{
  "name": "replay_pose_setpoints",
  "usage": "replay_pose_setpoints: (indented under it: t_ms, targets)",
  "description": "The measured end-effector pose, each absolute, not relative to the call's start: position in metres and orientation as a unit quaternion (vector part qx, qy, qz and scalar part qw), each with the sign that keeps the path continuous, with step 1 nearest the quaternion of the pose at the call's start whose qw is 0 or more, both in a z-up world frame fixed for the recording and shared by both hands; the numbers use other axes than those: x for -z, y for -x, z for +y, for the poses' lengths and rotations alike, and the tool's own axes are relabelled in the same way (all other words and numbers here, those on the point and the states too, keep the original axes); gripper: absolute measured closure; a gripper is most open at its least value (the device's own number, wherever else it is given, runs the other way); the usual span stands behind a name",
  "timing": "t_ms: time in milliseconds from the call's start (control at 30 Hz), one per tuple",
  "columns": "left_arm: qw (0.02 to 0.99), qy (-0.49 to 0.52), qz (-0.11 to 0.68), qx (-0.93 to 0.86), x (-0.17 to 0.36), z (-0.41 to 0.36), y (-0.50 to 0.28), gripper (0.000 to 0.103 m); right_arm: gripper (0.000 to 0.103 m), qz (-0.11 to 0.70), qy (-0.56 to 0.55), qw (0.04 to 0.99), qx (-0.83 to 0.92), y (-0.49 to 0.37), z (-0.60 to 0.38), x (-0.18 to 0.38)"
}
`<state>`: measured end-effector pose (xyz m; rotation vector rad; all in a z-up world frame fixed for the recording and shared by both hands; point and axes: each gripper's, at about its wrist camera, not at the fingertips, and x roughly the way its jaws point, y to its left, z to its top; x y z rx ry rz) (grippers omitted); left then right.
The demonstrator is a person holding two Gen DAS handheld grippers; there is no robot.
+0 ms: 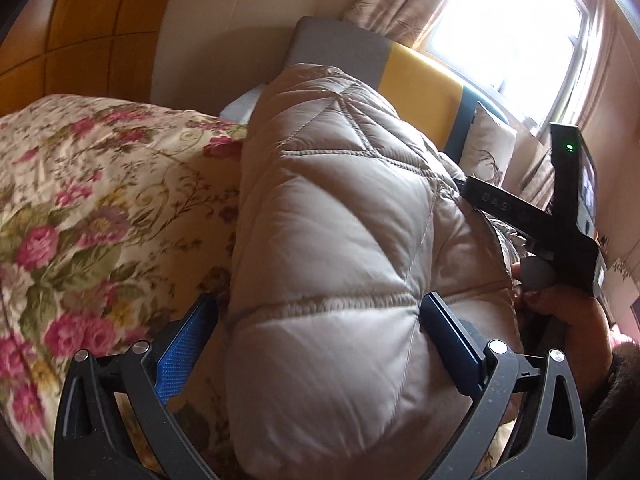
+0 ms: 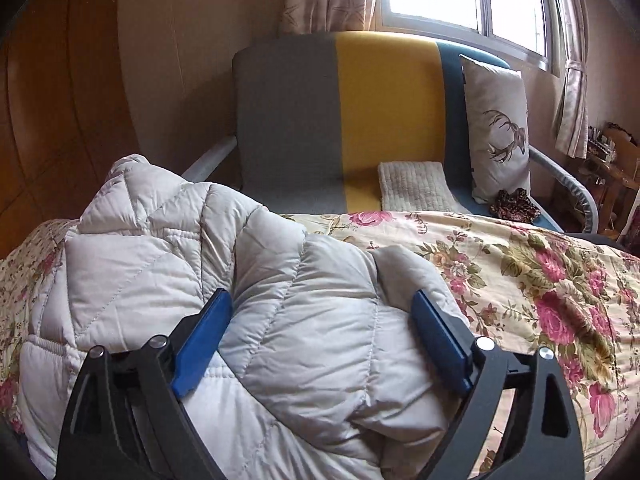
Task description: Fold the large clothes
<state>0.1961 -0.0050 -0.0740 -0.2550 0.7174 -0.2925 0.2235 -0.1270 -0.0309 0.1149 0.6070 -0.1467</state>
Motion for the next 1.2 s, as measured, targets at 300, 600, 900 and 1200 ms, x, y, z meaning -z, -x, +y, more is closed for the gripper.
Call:
replay_pose_setpoints:
  t_ms: [300,600,900,1200]
  targets:
    - [0.933,0.092,0.329,0.111,0.061,-0.001,-0.158,0.003,0.002,0.290,-0.050,0.953,0.072,-0.160,-0.118,0.014]
    - [0.944,0.024,0.317,0.083,0.068,-0.001,-0.112,0.003,0.002,0.305,-0.053,0.948,0.071,-0.074,-0.112,0.029]
    - [0.951,-0.039,0.299,0.065,0.066,-0.010,-0.073,0.003,0.002,0.304,-0.090,0.946,0.069,-0.003,-0.117,0.043]
    - [0.958,-0.037,0.283,0.014,0.055,-0.008,-0.037,0.003,0.002,0.303,-0.046,0.949,0.075,0.042,-0.096,0.055]
